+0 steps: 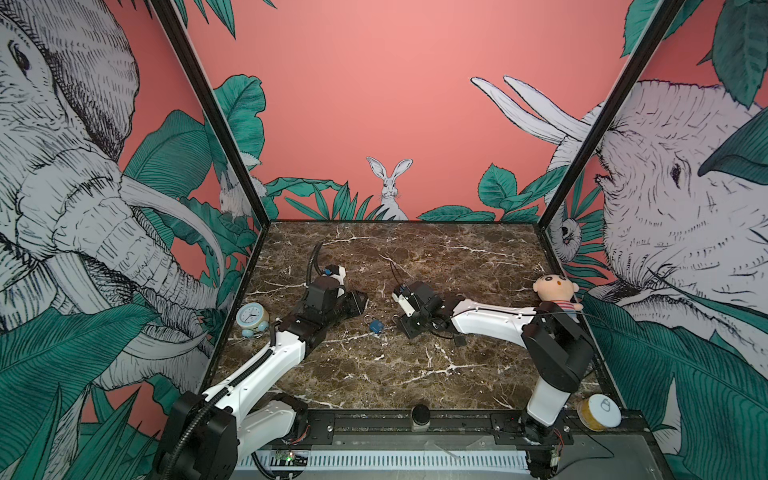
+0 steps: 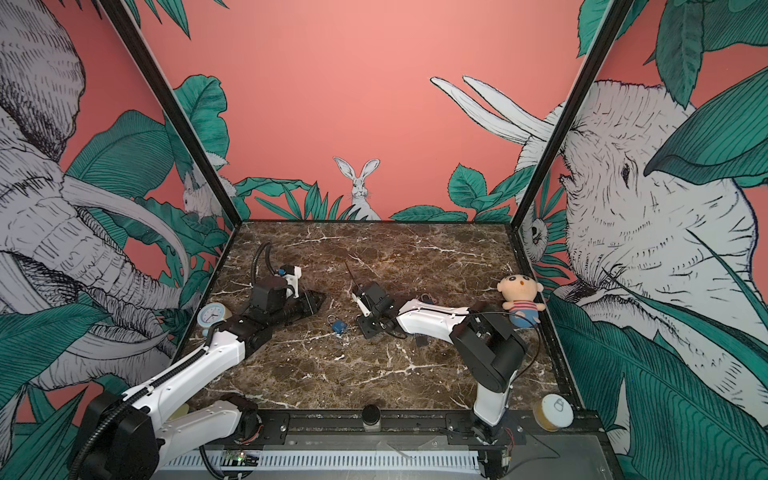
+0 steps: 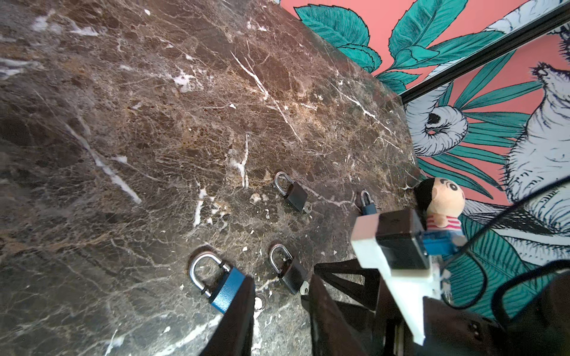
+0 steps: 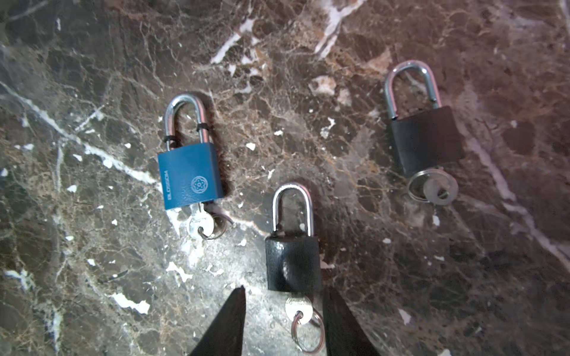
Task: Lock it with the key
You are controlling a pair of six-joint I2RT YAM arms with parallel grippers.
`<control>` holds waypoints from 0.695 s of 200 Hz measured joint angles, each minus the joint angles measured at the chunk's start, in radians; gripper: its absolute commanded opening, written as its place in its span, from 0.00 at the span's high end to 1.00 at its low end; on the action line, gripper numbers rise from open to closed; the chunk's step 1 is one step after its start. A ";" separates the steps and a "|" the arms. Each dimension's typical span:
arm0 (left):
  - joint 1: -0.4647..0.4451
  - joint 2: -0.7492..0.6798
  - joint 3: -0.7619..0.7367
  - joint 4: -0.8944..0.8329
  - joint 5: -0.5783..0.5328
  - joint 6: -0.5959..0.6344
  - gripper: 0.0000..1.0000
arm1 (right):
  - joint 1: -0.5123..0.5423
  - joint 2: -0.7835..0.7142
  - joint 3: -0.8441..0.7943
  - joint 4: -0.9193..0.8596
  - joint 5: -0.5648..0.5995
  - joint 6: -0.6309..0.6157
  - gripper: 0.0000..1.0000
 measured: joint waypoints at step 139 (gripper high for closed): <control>0.005 -0.003 -0.005 -0.008 -0.011 0.002 0.68 | 0.034 0.114 0.089 -0.065 0.108 -0.093 0.57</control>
